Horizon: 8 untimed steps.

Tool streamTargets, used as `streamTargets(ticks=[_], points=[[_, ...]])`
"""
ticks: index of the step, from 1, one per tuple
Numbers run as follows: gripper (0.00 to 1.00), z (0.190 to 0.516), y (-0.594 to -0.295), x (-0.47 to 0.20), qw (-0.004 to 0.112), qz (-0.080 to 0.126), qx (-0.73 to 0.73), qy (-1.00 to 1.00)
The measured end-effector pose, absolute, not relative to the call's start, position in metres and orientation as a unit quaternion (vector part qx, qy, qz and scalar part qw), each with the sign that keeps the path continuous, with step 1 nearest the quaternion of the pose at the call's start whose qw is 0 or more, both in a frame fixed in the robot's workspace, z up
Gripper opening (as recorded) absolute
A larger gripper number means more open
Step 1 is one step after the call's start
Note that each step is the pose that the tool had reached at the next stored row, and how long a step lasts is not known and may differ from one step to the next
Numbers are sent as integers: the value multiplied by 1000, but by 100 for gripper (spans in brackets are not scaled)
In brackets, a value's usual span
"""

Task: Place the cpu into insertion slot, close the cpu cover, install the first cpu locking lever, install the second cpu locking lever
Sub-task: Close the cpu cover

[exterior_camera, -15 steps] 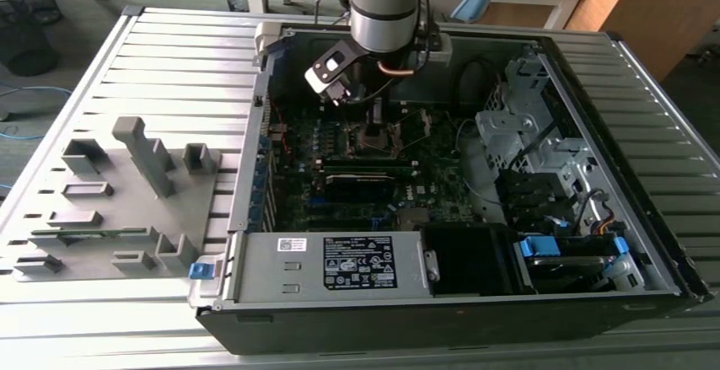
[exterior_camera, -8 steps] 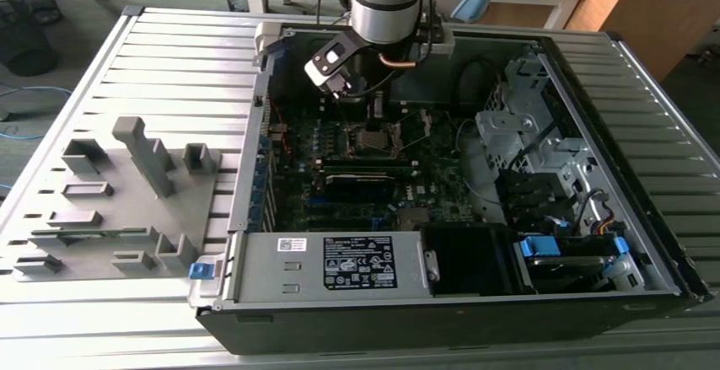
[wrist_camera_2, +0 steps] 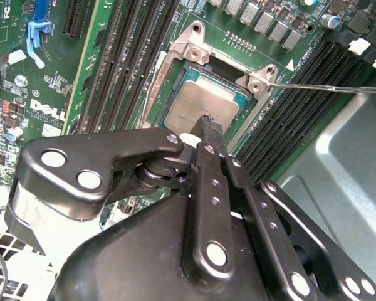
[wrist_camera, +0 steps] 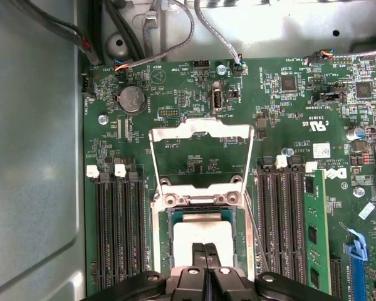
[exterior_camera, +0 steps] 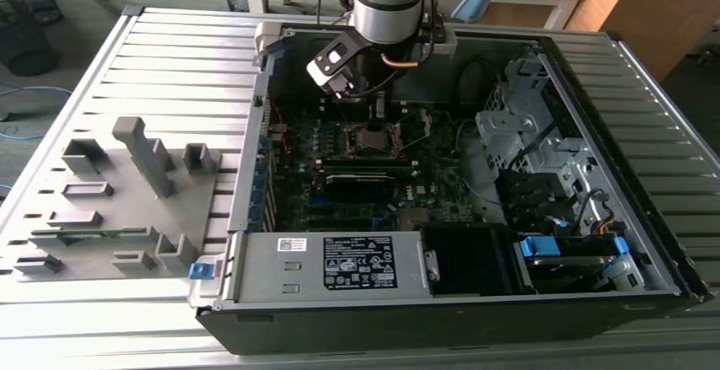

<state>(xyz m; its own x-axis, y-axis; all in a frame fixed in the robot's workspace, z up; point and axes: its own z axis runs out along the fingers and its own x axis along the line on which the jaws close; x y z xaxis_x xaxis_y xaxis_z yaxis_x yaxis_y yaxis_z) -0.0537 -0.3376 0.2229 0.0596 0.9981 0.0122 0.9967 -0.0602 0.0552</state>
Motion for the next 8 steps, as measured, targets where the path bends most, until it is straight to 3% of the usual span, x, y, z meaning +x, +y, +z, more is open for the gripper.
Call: streamTargets(ticks=[8], points=[[11, 224, -338, -53, 16, 23, 728, 685]])
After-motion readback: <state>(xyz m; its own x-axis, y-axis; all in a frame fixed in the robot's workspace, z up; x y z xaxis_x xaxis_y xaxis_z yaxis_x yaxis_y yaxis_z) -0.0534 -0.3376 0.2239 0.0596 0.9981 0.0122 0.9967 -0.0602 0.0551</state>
